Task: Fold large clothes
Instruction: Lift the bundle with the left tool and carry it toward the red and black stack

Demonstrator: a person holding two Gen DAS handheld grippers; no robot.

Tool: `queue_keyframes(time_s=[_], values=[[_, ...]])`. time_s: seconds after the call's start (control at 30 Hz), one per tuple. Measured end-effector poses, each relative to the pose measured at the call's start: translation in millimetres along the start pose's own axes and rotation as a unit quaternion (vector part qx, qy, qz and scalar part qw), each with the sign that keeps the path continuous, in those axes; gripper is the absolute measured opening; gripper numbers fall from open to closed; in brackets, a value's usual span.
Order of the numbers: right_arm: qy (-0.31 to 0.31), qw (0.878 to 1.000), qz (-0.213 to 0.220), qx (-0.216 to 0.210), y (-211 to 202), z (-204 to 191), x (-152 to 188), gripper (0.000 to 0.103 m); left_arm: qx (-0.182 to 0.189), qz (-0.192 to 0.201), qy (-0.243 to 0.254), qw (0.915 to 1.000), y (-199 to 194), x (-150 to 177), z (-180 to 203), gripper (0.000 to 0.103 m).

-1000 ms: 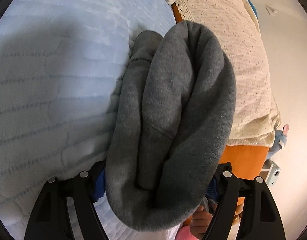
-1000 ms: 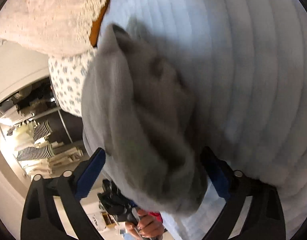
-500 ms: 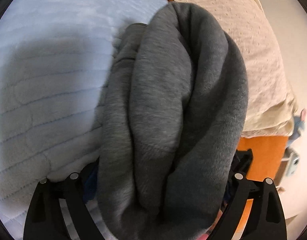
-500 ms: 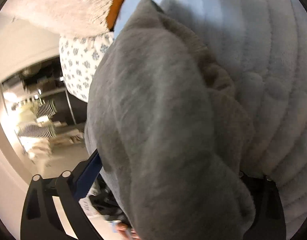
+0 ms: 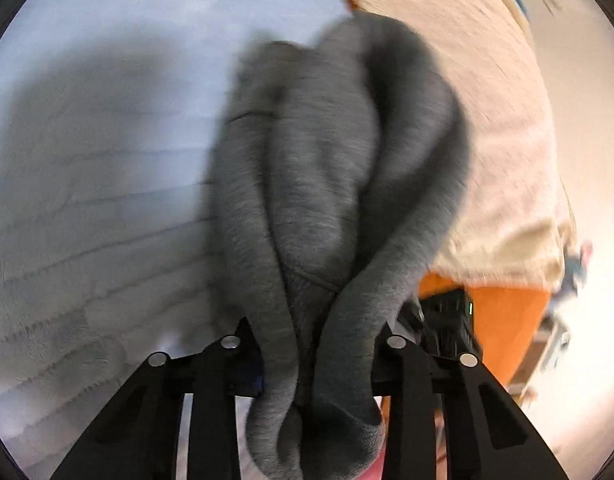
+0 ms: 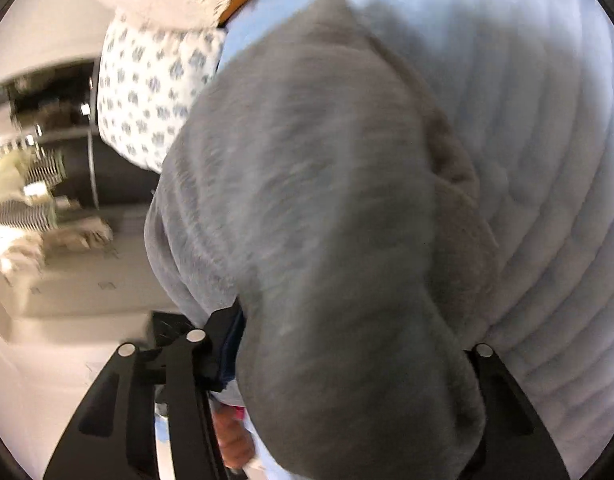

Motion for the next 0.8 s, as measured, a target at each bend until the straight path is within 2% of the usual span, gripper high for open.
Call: queue_keyframes(time_s=[0.07,0.17,0.4,0.53,0.57,0.8], values=[[0.001,1.000,-0.010,0.001,-5,-14,-2,0.047,0.013,0.004,0.011,0.9999,-11,-6,18,0.034],[-0.014,1.000,-0.006,-0.002,-8,-36,-2,0.047,0.026,0.015,-0.003,0.9995,-24,-17,33,0.034],[-0.026,0.999,0.008,-0.036,-23,-56,15,0.047,0.026,0.033,0.038,0.9984,-62,-13,60,0.034],[-0.057,0.997,0.016,-0.050,-36,-70,31,0.047,0.038,0.047,0.064,0.9961,-79,9,63,0.034],[-0.064,0.997,0.017,-0.050,-45,-68,32,0.047,0.040,0.052,0.069,0.9955,-90,11,68,0.034],[-0.122,0.991,0.020,-0.052,-55,-126,71,0.047,0.041,0.082,0.103,0.9904,-165,28,85,0.034]])
Point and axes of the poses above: each gripper's, at about its wrist camera, not at the fingertips, and y roughly the way its jaws point, z to its right, x to its underside, the point moved 8 cm from there along y, roughly the way its jaws point, and after that the axes turned 1 degree about -x, right-handed, at the moved point
